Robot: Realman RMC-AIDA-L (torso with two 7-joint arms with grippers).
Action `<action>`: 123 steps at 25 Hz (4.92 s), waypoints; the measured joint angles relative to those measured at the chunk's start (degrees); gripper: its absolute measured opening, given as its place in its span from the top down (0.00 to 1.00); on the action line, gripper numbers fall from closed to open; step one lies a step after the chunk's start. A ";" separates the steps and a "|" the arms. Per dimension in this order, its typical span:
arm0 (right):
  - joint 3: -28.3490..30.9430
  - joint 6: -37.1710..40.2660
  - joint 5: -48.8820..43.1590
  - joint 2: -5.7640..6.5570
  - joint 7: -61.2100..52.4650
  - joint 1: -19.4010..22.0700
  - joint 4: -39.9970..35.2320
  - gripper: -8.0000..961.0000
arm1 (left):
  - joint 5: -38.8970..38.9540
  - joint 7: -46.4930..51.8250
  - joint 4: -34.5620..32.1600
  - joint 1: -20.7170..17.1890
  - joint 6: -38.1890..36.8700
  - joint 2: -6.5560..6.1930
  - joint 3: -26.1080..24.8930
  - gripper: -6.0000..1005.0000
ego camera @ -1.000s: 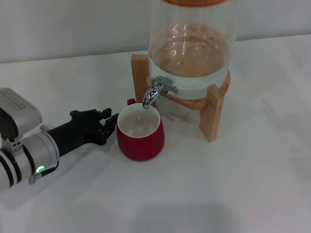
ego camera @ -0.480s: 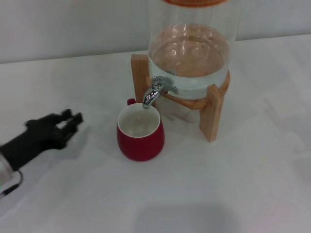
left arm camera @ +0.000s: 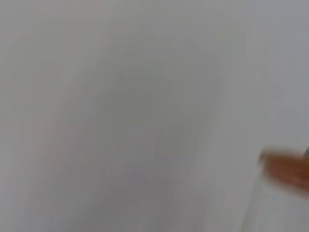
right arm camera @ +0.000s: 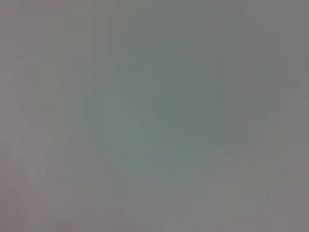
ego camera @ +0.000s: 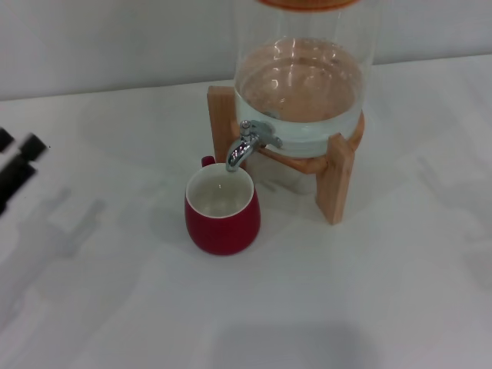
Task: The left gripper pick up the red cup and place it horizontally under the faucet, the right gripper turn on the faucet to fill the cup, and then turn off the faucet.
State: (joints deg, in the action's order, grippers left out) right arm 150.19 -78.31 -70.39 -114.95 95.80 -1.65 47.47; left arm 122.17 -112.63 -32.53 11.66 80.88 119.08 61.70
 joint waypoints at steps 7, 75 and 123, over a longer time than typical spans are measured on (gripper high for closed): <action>0.15 0.05 0.00 0.06 0.00 0.07 0.00 0.24 | 2.43 -0.39 -0.16 -1.48 10.60 0.04 -5.55 0.29; -59.85 21.62 -28.38 -0.18 -30.90 -1.24 42.67 0.24 | 8.52 -7.79 0.55 0.03 2.43 0.01 -6.33 0.28; -62.61 20.09 -28.35 0.00 -31.07 -0.62 46.29 0.24 | 7.65 -5.79 0.89 -1.00 3.06 0.01 -6.33 0.28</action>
State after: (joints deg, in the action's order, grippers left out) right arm 87.59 -58.22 -98.74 -114.95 64.73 -2.27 93.75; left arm 129.82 -118.42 -31.64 10.66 83.94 119.09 55.37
